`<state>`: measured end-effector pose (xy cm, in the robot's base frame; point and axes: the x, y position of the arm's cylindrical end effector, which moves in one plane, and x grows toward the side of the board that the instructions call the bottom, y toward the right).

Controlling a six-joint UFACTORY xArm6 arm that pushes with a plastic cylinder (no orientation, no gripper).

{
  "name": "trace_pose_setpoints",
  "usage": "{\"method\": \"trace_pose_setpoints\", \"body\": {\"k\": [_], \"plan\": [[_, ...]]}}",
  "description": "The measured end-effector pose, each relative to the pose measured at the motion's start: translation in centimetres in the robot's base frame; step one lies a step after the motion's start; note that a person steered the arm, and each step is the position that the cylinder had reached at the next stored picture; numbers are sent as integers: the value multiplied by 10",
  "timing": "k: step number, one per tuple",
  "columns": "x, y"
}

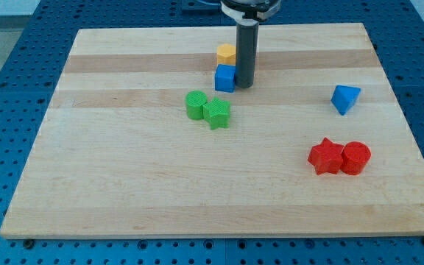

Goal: Slide yellow heart above the yellow hexagon

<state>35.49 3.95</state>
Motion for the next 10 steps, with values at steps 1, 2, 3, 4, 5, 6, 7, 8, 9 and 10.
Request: {"method": "trace_pose_setpoints", "body": {"k": [1, 2, 3, 4, 5, 6, 7, 8, 9, 10], "plan": [[-2, 1], [-7, 20], [-25, 34], [-48, 35], [-67, 35], [-78, 34], [-87, 31], [-97, 25], [-105, 18], [-114, 13]]}}
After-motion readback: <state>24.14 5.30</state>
